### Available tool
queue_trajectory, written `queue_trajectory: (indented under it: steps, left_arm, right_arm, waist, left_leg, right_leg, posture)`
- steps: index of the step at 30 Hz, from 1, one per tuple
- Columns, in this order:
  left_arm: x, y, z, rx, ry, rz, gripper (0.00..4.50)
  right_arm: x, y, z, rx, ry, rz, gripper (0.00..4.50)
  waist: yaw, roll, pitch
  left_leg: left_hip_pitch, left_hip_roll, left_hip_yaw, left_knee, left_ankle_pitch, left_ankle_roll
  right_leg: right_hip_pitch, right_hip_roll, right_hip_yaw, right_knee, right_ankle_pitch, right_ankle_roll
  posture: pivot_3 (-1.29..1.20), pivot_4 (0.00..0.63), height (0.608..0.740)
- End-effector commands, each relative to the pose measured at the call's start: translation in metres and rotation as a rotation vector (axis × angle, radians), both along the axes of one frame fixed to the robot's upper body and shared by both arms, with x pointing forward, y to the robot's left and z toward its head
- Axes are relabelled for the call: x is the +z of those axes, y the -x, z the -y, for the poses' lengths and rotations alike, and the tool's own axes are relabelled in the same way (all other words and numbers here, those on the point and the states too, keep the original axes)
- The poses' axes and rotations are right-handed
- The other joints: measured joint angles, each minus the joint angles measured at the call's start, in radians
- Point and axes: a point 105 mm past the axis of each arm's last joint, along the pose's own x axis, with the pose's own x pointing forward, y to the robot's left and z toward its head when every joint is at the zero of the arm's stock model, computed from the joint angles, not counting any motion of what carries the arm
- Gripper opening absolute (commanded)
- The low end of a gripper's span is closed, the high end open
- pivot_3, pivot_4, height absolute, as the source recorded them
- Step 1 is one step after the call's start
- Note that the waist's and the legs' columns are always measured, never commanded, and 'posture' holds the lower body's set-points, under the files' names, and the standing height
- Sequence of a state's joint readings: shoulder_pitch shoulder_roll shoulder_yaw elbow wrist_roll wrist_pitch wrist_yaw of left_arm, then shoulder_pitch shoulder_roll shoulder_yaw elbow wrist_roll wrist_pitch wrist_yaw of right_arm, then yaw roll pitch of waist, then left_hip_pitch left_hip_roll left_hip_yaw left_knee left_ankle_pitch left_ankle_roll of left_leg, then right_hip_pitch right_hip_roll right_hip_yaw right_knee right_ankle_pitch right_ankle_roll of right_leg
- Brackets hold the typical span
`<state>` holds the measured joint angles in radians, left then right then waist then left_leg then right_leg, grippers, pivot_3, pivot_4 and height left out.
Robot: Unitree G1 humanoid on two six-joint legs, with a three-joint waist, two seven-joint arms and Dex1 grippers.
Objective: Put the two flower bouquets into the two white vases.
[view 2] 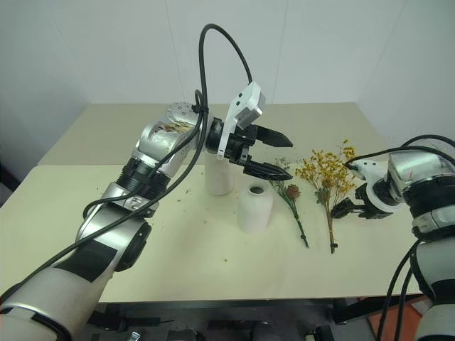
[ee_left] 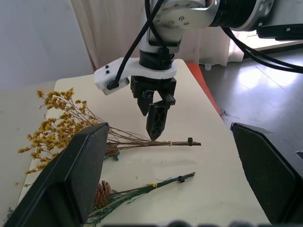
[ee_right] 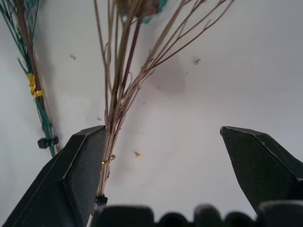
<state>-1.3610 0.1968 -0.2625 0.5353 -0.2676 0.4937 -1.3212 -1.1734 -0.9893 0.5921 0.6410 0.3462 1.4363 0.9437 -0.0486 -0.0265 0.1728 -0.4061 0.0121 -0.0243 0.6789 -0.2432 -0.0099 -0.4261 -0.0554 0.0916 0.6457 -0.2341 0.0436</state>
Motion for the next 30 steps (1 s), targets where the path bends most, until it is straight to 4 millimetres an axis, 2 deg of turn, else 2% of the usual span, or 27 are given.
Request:
queue_trajectory:
  steps: [1, 6, 13, 16, 20, 23, 27, 30]
  left_arm:
    - [0.011, 0.005, 0.002, -0.016, 0.017, 0.061, 4.50]
    - [0.010, 0.003, -0.003, 0.002, 0.009, 0.065, 4.50]
    - [0.007, 0.003, -0.008, 0.012, -0.004, 0.068, 4.50]
    - [0.006, 0.003, -0.010, 0.019, -0.007, 0.069, 4.50]
    - [0.005, 0.003, -0.011, 0.021, -0.009, 0.070, 4.50]
    - [0.005, 0.001, -0.013, 0.031, -0.009, 0.073, 4.50]
    - [0.003, -0.003, -0.019, 0.051, -0.014, 0.077, 4.50]
    - [0.003, -0.005, -0.027, 0.067, -0.017, 0.082, 4.50]
  right_arm:
    - [0.003, -0.009, -0.008, 0.040, 0.000, 0.015, 4.48]
    - [-0.010, -0.016, -0.014, 0.052, -0.001, -0.002, 4.48]
    - [-0.023, -0.020, -0.010, 0.047, 0.011, -0.016, 4.48]
    - [-0.026, -0.021, -0.011, 0.051, 0.005, -0.015, 3.87]
    - [-0.033, -0.022, -0.012, 0.049, 0.001, -0.020, 2.63]
    - [-0.031, -0.023, -0.013, 0.052, -0.001, -0.008, 1.42]
    - [-0.023, -0.026, -0.014, 0.032, -0.018, 0.032, 0.08]
    - [-0.015, -0.028, -0.011, -0.010, -0.049, 0.073, 0.03]
  waist:
    - [-0.002, 0.000, 0.000]
    - [0.002, 0.001, 0.001]
    - [0.002, 0.001, 0.001]
    - [0.002, 0.001, 0.001]
    - [-0.001, 0.001, 0.001]
    - [-0.005, 0.001, 0.000]
    - [-0.015, 0.001, 0.000]
    - [-0.019, 0.002, 0.001]
  left_leg:
    - [0.000, 0.000, 0.000, 0.000, 0.000, 0.000]
    - [0.000, 0.000, 0.000, 0.000, 0.000, 0.000]
    - [0.000, 0.000, 0.000, 0.001, 0.000, 0.000]
    - [0.000, 0.000, 0.000, 0.001, 0.000, 0.000]
    - [0.000, 0.000, 0.000, 0.001, 0.000, 0.000]
    - [0.001, 0.000, 0.000, 0.001, 0.000, 0.000]
    - [0.001, 0.000, -0.001, 0.001, 0.000, 0.000]
    - [0.001, 0.000, -0.001, 0.001, 0.000, 0.000]
  right_leg:
    - [0.000, 0.000, 0.000, 0.000, 0.000, 0.000]
    - [0.000, 0.000, 0.000, 0.001, 0.000, 0.000]
    - [0.000, 0.000, -0.001, 0.001, 0.000, 0.000]
    - [0.000, 0.000, -0.001, 0.002, 0.000, 0.000]
    - [0.000, 0.000, 0.000, 0.002, 0.000, 0.000]
    - [0.000, 0.000, 0.000, 0.002, 0.000, 0.000]
    - [0.000, 0.000, 0.000, 0.002, 0.000, 0.000]
    - [0.000, 0.000, 0.000, 0.002, 0.000, 0.000]
  posture:
    - [0.00, 0.150, 0.740]
    - [0.00, 0.150, 0.740]
    - [0.00, 0.150, 0.740]
    - [0.00, 0.150, 0.740]
    - [0.00, 0.150, 0.740]
    - [0.00, 0.150, 0.740]
    - [0.00, 0.150, 0.740]
    - [0.00, 0.150, 0.740]
